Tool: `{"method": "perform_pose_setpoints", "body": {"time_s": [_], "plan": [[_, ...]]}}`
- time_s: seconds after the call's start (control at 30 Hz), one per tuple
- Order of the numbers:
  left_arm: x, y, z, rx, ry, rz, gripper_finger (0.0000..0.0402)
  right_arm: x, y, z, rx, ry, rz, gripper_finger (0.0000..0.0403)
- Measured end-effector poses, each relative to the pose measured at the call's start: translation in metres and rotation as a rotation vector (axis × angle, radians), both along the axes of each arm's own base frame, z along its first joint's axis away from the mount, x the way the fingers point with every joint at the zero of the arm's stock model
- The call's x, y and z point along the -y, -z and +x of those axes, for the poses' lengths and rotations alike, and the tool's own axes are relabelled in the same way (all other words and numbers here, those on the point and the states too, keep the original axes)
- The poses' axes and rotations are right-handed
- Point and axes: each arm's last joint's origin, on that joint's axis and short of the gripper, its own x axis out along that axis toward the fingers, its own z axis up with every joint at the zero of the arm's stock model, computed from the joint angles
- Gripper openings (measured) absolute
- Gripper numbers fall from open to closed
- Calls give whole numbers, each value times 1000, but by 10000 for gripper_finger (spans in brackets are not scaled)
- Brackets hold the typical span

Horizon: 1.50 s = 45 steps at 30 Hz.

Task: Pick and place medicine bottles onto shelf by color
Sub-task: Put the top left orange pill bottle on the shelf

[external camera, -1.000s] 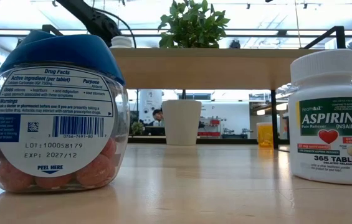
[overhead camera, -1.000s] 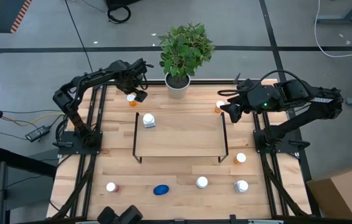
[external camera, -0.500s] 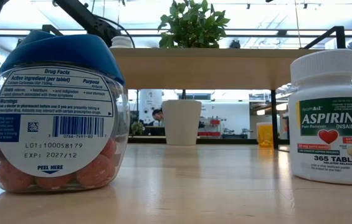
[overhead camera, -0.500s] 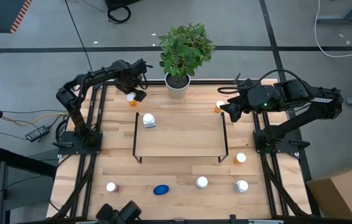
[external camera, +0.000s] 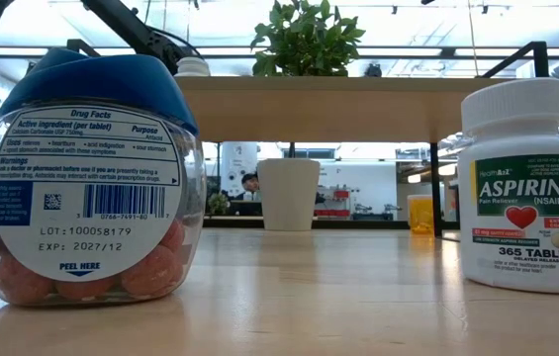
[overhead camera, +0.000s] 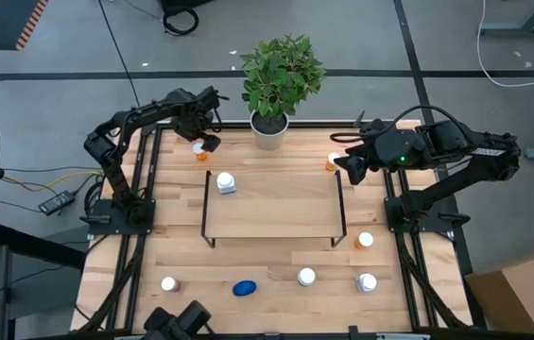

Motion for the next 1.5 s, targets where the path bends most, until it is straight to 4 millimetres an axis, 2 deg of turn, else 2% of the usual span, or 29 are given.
{"method": "perform_pose_setpoints", "body": {"time_s": [0.23, 0.93, 1.5], "plan": [[7, 11, -5, -42, 3, -48, 355, 0, 0, 0, -1, 4, -10, 269], [10, 11, 7, -5, 73, -4, 354, 0, 0, 0, -2, 4, -13, 269], [10, 11, 7, -2, 90, 2, 293, 0, 0, 0, -2, 3, -14, 269]]}}
